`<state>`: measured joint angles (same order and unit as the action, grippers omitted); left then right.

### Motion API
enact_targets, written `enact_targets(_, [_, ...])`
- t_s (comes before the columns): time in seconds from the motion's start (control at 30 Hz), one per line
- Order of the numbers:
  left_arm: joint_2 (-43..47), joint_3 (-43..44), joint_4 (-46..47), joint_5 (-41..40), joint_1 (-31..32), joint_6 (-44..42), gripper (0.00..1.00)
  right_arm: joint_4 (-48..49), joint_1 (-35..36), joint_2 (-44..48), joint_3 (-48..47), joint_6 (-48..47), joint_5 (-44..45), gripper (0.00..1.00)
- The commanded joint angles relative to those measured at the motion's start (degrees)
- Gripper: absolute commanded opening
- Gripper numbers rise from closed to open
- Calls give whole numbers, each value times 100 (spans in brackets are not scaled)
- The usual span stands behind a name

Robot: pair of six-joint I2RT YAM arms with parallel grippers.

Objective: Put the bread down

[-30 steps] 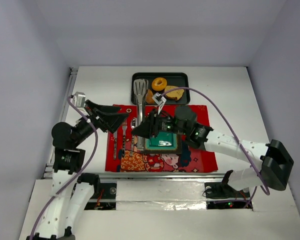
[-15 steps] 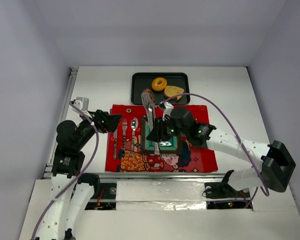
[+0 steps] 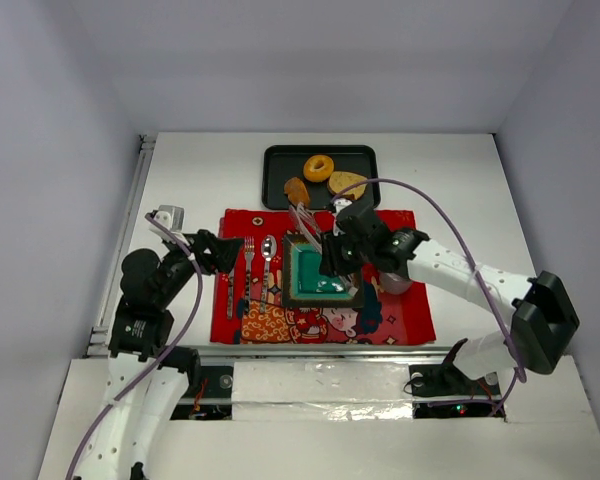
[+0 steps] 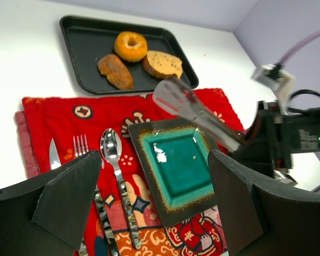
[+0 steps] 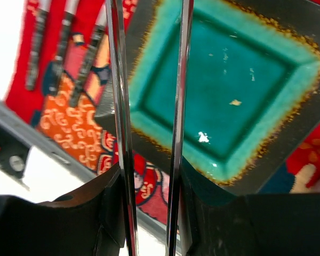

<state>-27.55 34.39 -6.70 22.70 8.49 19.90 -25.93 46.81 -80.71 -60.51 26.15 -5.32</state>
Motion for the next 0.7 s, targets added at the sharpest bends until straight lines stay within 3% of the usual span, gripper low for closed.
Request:
enact_targets(0.0, [188, 24, 213, -151, 143, -118, 79, -465, -22, -173, -487, -260, 338, 41])
enact_targets(0.23, [338, 15, 187, -231, 329, -118, 79, -614, -250, -735, -1489, -330, 699, 43])
enact_targets(0.67, [584, 6, 151, -354, 540, -92, 79, -1309, -1051, -2976, -3599, -830, 682, 50])
